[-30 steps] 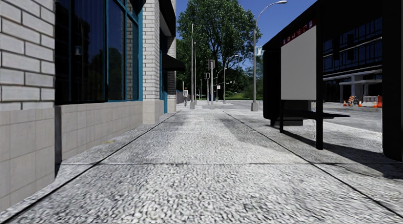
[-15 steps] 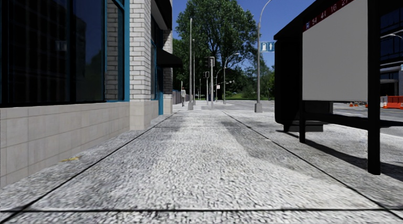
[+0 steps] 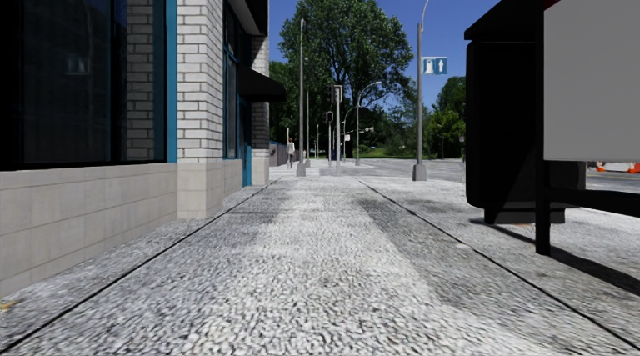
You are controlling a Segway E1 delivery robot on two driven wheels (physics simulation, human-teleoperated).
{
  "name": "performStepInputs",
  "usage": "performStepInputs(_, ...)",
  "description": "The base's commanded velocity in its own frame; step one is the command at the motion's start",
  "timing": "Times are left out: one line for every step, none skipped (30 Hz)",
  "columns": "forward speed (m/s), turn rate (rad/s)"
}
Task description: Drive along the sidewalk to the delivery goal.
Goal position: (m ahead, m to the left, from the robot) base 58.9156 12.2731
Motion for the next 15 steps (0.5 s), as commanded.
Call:
performStepInputs(2.0, 0.0)
performStepInputs(2.0, 0.0)
performStepInputs(2.0, 0.0)
performStepInputs(2.0, 0.0)
performStepInputs(2.0, 0.0)
performStepInputs(2.0, 0.0)
performStepInputs(2.0, 0.0)
performStepInputs(2.0, 0.0)
performStepInputs(2.0, 0.0)
performStepInputs(2.0, 0.0)
performStepInputs(2.0, 0.0)
performStepInputs(2.0, 0.0)
performStepInputs(2.0, 0.0)
performStepInputs(2.0, 0.0)
performStepInputs(2.0, 0.0)
